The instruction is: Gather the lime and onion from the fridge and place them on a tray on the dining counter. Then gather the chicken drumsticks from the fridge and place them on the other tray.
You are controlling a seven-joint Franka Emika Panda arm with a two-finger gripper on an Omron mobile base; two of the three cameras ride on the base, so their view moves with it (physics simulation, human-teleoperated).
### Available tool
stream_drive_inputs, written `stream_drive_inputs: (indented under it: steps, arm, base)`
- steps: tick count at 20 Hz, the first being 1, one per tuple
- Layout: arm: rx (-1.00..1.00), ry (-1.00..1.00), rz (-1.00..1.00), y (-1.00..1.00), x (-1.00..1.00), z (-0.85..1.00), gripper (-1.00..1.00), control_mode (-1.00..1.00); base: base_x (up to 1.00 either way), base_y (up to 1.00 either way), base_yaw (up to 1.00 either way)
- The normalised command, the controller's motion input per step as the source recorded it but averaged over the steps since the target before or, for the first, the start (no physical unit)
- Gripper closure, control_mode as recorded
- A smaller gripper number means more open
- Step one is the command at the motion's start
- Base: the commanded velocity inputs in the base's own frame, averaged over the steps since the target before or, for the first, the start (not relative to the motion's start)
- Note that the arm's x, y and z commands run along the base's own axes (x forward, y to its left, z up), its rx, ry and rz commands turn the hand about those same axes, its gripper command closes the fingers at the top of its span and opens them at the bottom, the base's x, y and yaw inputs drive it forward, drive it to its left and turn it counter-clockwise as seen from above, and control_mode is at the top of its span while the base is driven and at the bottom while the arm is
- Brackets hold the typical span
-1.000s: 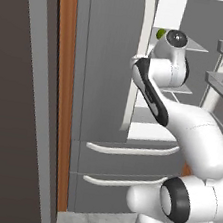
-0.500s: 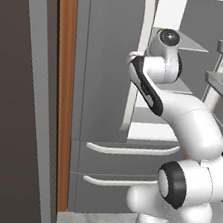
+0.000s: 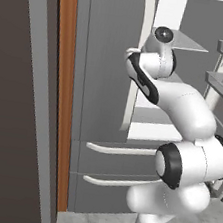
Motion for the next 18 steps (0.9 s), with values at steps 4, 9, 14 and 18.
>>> stream_drive_inputs:
  steps: [4, 9, 14, 18]
  arm:
    - [0.0, 0.0, 0.0, 0.0, 0.43, 0.0, -1.0, -1.0]
    - [0.0, 0.0, 0.0, 0.0, 0.42, 0.0, -1.0, -1.0]
    - [0.0, 0.0, 0.0, 0.0, 0.39, 0.0, -1.0, -1.0]
    - [0.0, 0.0, 0.0, 0.04, 0.37, -0.01, 1.0, -1.0]
  base:
    - [0.0, 0.0, 0.0]
    - [0.0, 0.0, 0.0]
    - [0.0, 0.0, 0.0]
    - [0.0, 0.0, 0.0]
